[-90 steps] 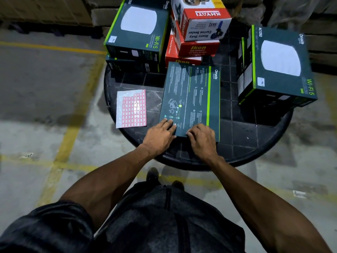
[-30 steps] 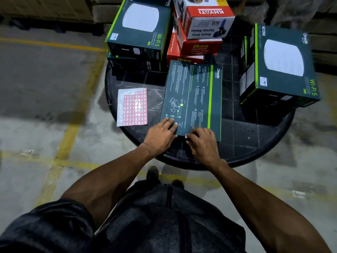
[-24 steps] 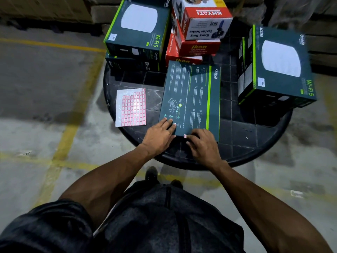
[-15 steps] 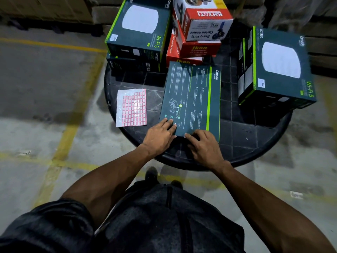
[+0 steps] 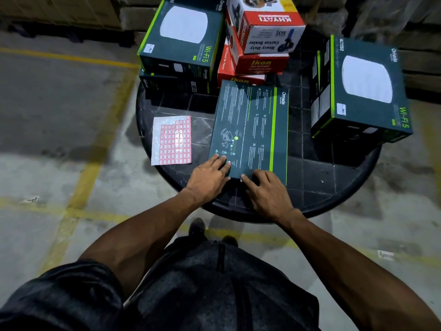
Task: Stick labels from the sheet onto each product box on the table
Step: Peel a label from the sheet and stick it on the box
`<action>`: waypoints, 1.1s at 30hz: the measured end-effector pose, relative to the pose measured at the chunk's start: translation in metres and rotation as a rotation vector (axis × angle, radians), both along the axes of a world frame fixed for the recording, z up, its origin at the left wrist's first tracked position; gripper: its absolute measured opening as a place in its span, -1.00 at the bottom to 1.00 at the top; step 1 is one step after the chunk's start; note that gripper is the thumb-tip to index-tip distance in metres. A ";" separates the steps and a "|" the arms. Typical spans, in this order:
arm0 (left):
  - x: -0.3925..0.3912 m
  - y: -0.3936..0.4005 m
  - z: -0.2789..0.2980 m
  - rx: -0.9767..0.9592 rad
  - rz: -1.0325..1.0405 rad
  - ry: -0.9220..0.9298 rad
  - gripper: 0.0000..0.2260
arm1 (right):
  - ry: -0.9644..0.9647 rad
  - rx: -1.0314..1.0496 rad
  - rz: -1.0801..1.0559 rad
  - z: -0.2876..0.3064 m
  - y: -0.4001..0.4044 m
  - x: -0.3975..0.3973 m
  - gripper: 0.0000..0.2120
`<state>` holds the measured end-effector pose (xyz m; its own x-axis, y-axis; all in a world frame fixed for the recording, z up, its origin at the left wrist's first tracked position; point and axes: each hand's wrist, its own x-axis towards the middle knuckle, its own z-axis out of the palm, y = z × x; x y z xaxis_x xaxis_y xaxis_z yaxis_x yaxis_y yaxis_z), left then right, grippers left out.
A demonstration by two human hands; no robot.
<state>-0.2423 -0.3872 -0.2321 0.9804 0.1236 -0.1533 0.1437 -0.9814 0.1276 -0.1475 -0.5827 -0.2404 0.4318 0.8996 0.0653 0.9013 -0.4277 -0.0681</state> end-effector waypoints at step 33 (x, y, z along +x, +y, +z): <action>0.001 -0.001 -0.004 0.123 -0.102 0.034 -0.57 | 0.311 0.008 -0.288 0.014 0.028 0.018 -0.72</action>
<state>-0.2415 -0.3881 -0.2358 0.9834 0.0430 -0.1764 0.0442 -0.9990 0.0028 -0.1299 -0.5550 -0.2262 0.6654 0.7396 -0.1013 0.6813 -0.6571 -0.3227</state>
